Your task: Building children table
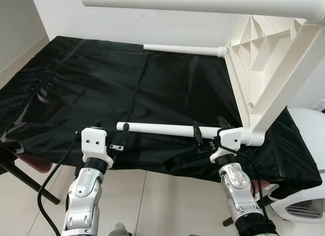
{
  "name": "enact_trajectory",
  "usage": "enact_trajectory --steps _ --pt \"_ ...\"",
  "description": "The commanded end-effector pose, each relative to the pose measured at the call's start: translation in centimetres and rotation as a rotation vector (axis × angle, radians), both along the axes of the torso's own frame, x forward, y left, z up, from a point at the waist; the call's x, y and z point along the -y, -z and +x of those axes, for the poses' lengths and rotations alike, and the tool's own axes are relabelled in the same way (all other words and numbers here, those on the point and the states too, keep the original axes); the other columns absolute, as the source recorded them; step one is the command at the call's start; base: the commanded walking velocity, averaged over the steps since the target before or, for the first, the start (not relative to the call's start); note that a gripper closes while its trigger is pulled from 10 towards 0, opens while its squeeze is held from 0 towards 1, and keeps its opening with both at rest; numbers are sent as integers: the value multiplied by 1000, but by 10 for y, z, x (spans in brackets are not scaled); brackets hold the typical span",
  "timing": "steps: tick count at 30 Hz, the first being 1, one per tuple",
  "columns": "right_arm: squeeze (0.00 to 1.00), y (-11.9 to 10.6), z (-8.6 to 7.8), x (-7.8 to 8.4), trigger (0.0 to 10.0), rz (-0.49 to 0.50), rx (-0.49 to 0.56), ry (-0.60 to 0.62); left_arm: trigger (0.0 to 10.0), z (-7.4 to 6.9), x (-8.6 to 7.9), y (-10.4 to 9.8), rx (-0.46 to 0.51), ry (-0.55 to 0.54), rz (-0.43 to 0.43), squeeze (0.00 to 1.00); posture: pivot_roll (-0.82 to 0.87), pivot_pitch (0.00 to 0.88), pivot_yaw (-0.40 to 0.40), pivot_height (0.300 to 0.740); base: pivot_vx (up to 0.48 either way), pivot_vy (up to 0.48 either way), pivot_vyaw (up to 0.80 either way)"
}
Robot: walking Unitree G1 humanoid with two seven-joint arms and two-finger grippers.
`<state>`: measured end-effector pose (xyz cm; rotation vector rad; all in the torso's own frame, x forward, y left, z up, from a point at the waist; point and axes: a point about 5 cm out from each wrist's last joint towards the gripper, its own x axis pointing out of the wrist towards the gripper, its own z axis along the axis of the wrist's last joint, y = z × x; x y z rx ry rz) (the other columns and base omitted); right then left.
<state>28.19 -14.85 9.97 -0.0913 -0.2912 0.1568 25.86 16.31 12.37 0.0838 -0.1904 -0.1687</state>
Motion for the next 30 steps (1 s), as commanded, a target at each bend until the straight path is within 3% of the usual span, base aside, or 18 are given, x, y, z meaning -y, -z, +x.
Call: enact_trajectory --steps 1,30 --pt "0 -1 0 2 10000 -9 -2 12 10000 2 -3 0 -7 -76 -25 0 24 0 -55 740 0 0 0" --pt "0 -7 5 5 10000 -32 20 24 10000 7 -2 -6 12 -69 -29 0 19 0 -59 740 0 0 0"
